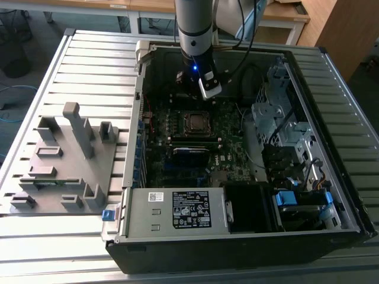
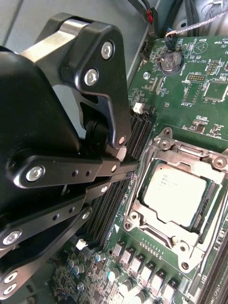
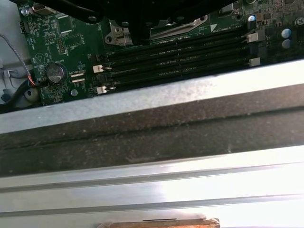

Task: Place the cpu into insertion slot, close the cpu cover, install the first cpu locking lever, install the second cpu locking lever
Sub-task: 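Install the first cpu locking lever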

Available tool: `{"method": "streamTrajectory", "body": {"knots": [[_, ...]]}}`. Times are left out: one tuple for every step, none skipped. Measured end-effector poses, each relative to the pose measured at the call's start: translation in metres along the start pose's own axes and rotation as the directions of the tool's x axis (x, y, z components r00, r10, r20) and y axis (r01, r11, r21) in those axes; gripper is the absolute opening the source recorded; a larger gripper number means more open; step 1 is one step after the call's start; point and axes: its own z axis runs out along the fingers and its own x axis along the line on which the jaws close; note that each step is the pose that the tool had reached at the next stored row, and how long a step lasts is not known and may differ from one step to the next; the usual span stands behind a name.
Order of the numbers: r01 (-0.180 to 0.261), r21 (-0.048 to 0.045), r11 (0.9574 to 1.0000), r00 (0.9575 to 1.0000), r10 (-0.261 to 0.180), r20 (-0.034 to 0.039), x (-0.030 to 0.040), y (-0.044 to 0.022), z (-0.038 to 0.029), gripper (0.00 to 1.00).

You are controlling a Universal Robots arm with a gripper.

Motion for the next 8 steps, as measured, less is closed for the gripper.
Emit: {"method": "streamTrajectory", "body": {"knots": [[0.000, 0.0004, 1.0000, 1.0000, 0.000, -0.0018, 0.0000, 0.0000, 0.0000, 0.10], [-0.001, 0.0007, 1.0000, 1.0000, 0.001, -0.0035, 0.0000, 0.0000, 0.0000, 0.10], [-0.001, 0.0010, 1.0000, 1.0000, 0.001, -0.0053, 0.0000, 0.0000, 0.0000, 0.10], [-0.001, 0.0014, 1.0000, 1.0000, 0.001, -0.0071, 0.0000, 0.0000, 0.0000, 0.10], [-0.001, 0.0018, 1.0000, 1.0000, 0.001, -0.0088, 0.0000, 0.0000, 0.0000, 0.10], [-0.002, 0.0022, 1.0000, 0.9999, 0.002, -0.0105, 0.0000, 0.0000, 0.0000, 0.10], [-0.002, 0.0025, 1.0000, 0.9999, 0.002, -0.0123, 0.0000, 0.0000, 0.0000, 0.10], [-0.002, 0.0029, 1.0000, 0.9999, 0.002, -0.0141, 0.0000, 0.0000, 0.0000, 0.10]]}}
